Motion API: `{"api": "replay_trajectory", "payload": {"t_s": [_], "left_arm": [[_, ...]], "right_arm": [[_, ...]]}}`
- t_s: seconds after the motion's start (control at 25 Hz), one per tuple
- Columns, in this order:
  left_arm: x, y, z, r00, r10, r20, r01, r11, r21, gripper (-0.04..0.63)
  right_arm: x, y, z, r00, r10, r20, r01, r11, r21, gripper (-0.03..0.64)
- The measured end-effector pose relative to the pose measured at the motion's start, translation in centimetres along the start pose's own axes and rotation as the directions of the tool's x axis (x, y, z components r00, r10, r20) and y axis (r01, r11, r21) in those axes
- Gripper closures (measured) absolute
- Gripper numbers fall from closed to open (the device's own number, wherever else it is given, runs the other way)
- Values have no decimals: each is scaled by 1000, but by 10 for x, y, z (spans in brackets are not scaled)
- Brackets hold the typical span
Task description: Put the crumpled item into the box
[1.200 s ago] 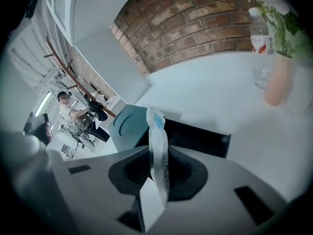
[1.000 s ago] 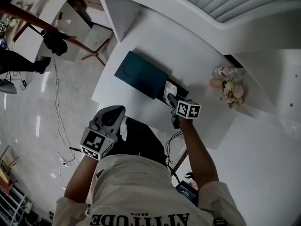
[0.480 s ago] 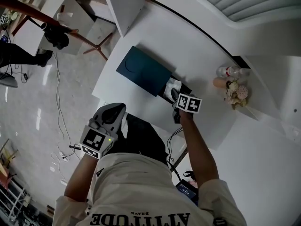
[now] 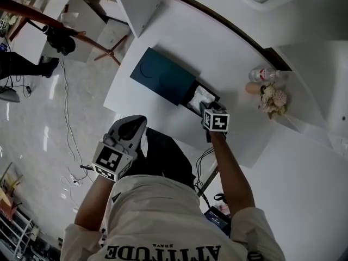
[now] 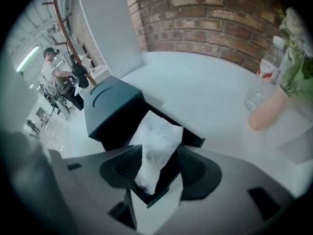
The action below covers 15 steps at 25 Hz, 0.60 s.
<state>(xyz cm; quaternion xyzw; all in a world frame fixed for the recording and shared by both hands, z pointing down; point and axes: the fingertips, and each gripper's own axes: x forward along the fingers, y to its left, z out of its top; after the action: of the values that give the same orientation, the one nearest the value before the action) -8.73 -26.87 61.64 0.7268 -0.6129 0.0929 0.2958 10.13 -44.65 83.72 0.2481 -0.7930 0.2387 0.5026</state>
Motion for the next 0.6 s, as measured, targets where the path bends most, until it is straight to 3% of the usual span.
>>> {"api": "replay_trajectory", "payload": {"t_s": [0.2,0.6], "left_arm": [[-2,-6,0,1000,4,5,-4,1000,12,569],[-12,-19,11,999,13,38,-15,998,55,569]], "right_arm": [[-10,-8,-4,999,-4,35,5,1000,-10,379],[-53,4,12,982,73,174,-75,997,7,387]]}}
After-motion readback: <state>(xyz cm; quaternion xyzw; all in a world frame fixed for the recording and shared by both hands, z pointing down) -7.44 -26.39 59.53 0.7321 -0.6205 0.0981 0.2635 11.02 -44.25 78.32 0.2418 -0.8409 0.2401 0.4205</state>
